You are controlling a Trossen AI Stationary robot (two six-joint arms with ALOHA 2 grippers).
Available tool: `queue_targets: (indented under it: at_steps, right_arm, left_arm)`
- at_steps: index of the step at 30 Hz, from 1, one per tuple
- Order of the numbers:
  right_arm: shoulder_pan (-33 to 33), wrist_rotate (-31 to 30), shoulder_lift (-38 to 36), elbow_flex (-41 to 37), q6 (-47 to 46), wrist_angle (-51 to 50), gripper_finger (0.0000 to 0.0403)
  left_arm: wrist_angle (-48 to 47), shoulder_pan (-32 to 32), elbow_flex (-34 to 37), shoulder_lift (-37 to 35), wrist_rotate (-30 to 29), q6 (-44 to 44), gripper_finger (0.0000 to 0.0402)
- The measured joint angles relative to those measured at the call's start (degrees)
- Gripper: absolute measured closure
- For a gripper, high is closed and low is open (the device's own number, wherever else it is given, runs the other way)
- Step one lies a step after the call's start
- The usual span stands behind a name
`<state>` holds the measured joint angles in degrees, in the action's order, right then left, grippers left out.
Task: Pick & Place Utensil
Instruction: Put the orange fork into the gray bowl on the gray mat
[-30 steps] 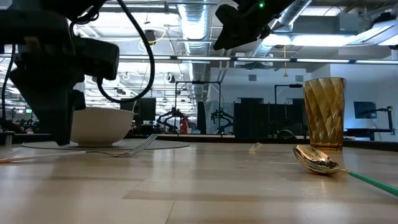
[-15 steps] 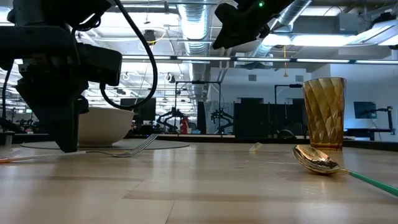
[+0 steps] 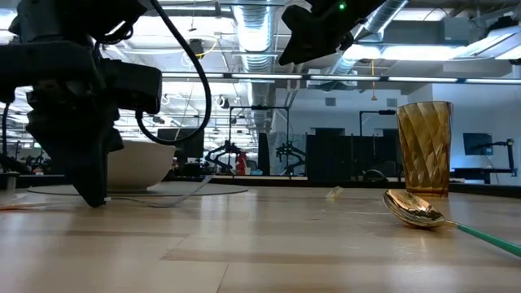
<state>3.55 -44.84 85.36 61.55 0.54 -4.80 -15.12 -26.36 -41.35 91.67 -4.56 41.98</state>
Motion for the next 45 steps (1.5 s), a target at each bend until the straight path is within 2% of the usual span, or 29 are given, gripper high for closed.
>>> queue_targets:
  at_steps: [8,11,16,20,22,24,29,33,38,45]
  right_arm:
    - [0.0,0.0,0.0,0.0,0.0,0.0,0.0171]
    - [-0.1,0.0,0.0,0.0,0.0,0.0,0.0171]
    - [-0.8,0.0,0.0,0.0,-0.1,0.0,0.0171]
    - [-1.5,0.0,0.0,0.0,-0.1,-0.3,0.0171]
    - [-1.5,0.0,0.0,0.0,-0.1,-0.4,0.0171]
    - [-1.5,0.0,0.0,0.0,-0.1,-0.4,0.0171]
    - [-1.5,0.1,0.0,0.0,-0.1,-1.0,0.0171]
    - [-1.5,0.1,0.0,0.0,-0.1,-1.0,0.0171]
    - [-1.8,0.1,0.0,0.0,-0.1,-0.9,0.0171]
    - [-2.2,0.1,0.0,0.0,-1.8,-0.8,0.0171]
  left_arm:
    - [-0.3,3.9,0.0,-8.9,-0.6,-2.3,0.0393]
    - [-5.2,6.0,-1.3,-12.2,-0.8,-2.3,0.0395]
    - [-28.2,9.7,-9.7,-15.8,-5.5,-4.3,0.0396]
    - [-45.4,14.6,-18.0,-17.0,-6.4,-2.4,0.0395]
    - [-51.9,17.5,-21.6,-17.0,-4.7,-0.5,0.0394]
    - [-58.4,21.1,-23.8,-16.7,-0.4,2.0,0.0394]
    - [-70.1,28.3,-21.7,-16.6,3.2,4.1,0.0392]
    - [-70.8,32.6,-18.8,-16.6,5.3,-0.8,0.0391]
    - [-69.7,37.7,-18.6,-15.3,10.0,-4.0,0.0391]
    - [-68.9,45.8,-18.6,-8.1,18.6,-10.1,0.0389]
